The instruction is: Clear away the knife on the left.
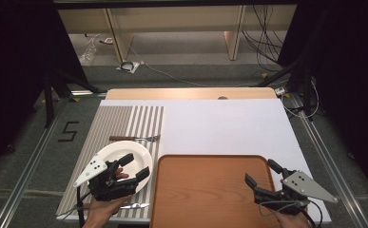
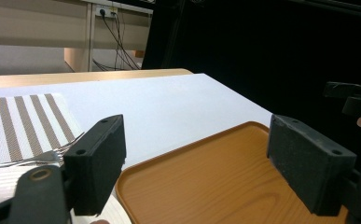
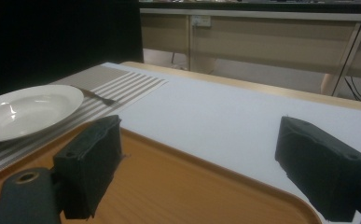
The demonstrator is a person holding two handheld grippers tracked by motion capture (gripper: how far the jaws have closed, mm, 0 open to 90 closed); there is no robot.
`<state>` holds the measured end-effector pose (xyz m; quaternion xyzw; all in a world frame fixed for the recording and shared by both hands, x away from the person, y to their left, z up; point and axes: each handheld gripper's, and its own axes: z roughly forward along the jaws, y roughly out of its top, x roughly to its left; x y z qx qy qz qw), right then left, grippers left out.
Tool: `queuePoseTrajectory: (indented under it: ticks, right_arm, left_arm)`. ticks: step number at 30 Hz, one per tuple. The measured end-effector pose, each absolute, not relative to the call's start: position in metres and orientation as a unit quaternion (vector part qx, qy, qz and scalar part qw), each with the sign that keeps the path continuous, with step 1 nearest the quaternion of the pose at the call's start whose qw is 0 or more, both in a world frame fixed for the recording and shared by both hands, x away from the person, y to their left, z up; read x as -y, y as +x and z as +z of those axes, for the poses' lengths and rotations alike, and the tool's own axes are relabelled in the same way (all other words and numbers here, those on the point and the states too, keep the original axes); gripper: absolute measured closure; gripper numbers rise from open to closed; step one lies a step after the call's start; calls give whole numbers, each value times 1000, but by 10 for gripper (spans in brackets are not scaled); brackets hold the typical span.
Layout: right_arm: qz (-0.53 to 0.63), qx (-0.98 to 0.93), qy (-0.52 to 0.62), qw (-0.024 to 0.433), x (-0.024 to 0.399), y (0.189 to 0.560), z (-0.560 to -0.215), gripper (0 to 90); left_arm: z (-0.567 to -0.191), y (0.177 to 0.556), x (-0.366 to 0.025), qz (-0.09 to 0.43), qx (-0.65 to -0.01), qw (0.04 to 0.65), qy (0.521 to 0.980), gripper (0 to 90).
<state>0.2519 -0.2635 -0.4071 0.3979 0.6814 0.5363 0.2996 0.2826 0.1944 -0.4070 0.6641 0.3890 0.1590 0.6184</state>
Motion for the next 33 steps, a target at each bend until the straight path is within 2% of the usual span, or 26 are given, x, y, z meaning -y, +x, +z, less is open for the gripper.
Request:
queuePoseTrajectory:
  ticks: [23,28,33]
  right_arm:
    - [534,-686,391,303,261,251,-406,159]
    - [531,-686,394,303,262,251,-407,159]
    - [534,-683,394,306,265,251,-405,160]
  left_arm:
    - [-400,282,-195,155,-392,603,677,197]
    - [-396,285,-196,137,-401,587,690,206]
    - [-394,287,-196,125,-391,556,723,206]
